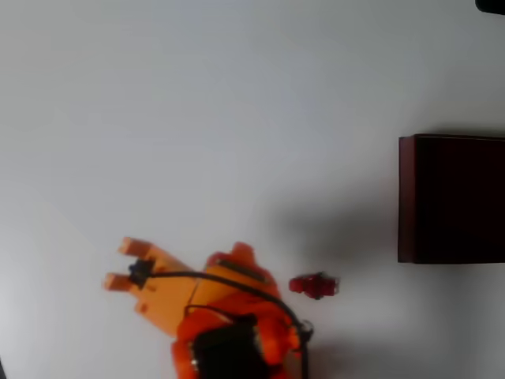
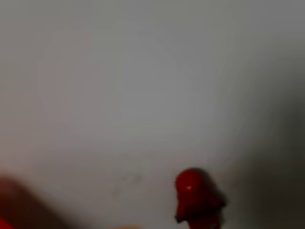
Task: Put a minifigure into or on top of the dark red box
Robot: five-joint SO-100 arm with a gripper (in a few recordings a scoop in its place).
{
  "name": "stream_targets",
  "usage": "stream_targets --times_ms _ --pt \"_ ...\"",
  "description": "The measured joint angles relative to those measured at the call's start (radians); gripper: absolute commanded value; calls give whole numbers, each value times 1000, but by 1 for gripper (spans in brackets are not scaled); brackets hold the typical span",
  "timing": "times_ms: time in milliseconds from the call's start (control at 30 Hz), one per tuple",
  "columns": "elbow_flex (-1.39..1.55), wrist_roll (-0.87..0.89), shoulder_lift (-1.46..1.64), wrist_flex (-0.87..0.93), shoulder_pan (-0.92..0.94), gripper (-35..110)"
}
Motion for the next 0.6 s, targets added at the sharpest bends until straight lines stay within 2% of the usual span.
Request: stream_targets --times_ms 333,600 --pt "52 -213 0 -66 319 26" --pt "222 -402 5 -279 405 25"
